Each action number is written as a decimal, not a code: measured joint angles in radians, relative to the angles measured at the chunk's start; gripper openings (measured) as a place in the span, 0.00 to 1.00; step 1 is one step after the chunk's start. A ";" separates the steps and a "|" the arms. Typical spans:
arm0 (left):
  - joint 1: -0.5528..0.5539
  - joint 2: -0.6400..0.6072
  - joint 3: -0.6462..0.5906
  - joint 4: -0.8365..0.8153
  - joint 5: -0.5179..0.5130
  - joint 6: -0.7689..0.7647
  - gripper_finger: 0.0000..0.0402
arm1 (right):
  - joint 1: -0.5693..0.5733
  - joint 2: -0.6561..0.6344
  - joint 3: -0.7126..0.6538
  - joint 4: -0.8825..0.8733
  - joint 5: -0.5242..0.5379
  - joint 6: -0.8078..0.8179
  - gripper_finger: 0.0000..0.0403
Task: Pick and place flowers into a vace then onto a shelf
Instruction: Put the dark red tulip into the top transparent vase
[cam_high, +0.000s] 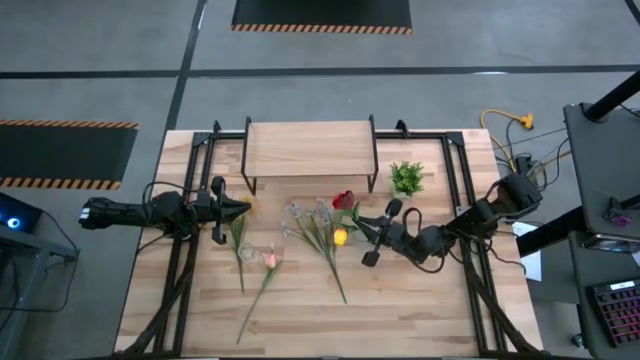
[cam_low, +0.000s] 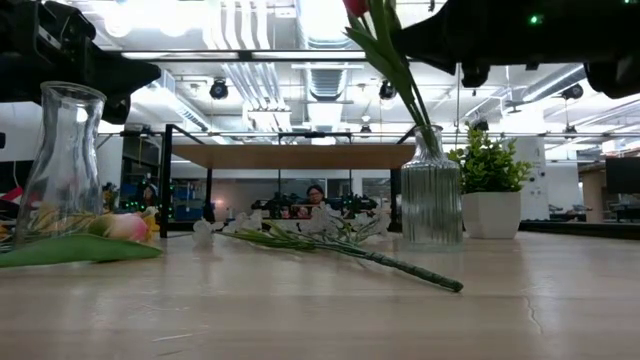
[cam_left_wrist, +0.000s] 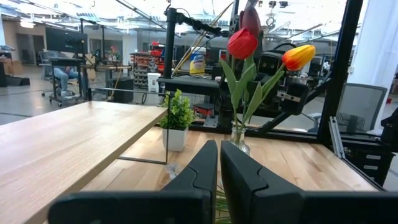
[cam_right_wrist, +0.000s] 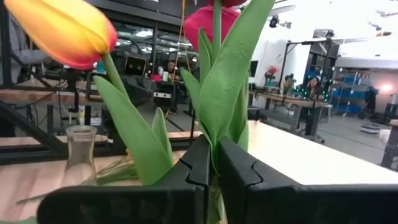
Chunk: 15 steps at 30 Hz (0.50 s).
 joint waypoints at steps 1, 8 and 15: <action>0.000 0.000 0.000 0.000 0.000 0.000 0.01 | 0.000 0.000 -0.001 0.000 -0.001 0.012 0.03; 0.000 0.000 0.000 0.000 0.000 0.000 0.01 | 0.000 -0.001 -0.002 0.000 -0.001 0.017 0.03; 0.000 0.000 0.000 0.000 0.000 0.000 0.01 | 0.021 -0.004 -0.003 0.000 0.090 0.042 0.18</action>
